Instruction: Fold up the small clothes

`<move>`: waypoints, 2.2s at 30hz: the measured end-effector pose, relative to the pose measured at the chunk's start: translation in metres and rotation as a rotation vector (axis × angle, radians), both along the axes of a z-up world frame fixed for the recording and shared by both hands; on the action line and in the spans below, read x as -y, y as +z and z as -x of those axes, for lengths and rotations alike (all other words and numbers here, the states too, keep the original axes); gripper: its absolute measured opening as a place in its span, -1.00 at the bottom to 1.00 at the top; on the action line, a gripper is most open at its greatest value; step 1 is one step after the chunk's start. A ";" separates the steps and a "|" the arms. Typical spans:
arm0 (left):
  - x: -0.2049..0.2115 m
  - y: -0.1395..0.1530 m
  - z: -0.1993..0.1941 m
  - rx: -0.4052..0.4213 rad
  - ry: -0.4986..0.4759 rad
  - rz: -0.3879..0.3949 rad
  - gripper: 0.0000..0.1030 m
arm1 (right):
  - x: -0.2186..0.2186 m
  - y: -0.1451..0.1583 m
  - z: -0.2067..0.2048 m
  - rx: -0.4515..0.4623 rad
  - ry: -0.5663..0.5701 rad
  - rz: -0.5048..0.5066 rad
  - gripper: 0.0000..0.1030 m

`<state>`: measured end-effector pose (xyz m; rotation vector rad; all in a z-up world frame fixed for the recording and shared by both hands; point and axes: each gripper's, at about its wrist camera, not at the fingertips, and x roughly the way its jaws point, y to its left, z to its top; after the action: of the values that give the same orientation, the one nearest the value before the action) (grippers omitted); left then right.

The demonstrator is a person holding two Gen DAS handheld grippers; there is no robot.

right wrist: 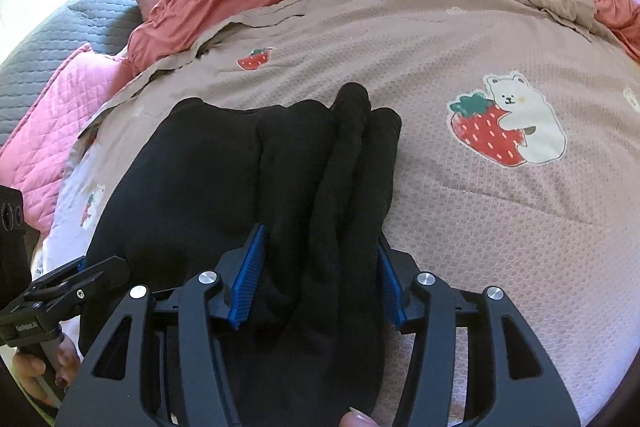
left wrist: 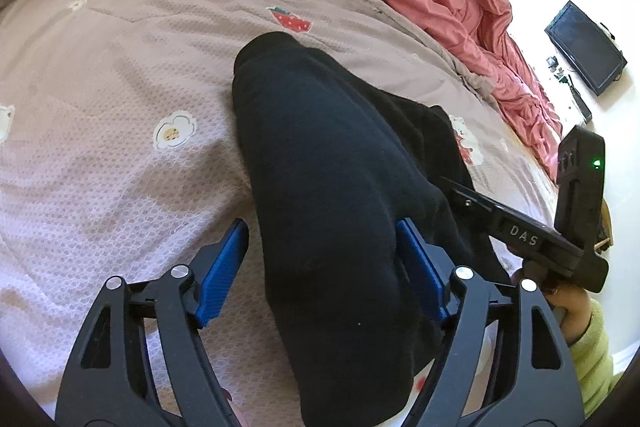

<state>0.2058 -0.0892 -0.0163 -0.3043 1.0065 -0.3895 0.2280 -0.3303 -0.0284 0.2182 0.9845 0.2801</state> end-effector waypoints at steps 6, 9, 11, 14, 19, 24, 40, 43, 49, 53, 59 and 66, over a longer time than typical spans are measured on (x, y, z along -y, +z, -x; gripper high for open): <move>-0.002 0.007 0.007 0.020 -0.001 -0.026 0.34 | 0.002 0.015 0.006 0.033 -0.011 0.006 0.32; -0.004 0.014 0.012 0.041 0.005 -0.045 0.34 | 0.004 0.028 0.015 0.079 -0.019 0.004 0.61; -0.008 0.019 0.016 0.053 0.013 -0.047 0.34 | 0.004 0.039 0.023 0.118 -0.015 0.009 0.63; -0.013 0.028 0.024 0.081 0.027 -0.055 0.43 | 0.003 0.053 0.033 0.167 -0.012 0.027 0.63; -0.021 0.047 0.039 0.128 0.043 -0.050 0.78 | 0.005 0.073 0.057 0.240 -0.023 0.049 0.91; -0.025 0.062 0.064 0.184 0.058 -0.080 0.81 | 0.006 0.087 0.085 0.302 -0.034 0.061 0.91; -0.019 0.057 0.144 0.209 0.099 -0.159 0.81 | 0.008 0.088 0.182 0.378 -0.074 0.160 0.91; -0.020 0.050 0.156 0.194 0.109 -0.133 0.81 | 0.004 0.080 0.198 0.371 -0.094 0.186 0.91; -0.013 0.028 0.167 0.138 0.089 -0.158 0.81 | -0.007 0.059 0.212 0.344 -0.094 0.233 0.91; -0.011 0.019 0.170 0.110 0.084 -0.165 0.82 | -0.008 0.044 0.210 0.280 -0.096 0.221 0.91; -0.011 0.019 0.171 0.110 0.098 -0.182 0.82 | -0.008 0.041 0.208 0.262 -0.096 0.203 0.91; -0.012 0.021 0.173 0.119 0.110 -0.196 0.81 | -0.006 0.040 0.208 0.257 -0.097 0.200 0.91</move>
<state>0.0328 -0.0775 0.0051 -0.1568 0.8988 -0.2048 0.0202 -0.3245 0.0121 0.0448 0.7384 0.1161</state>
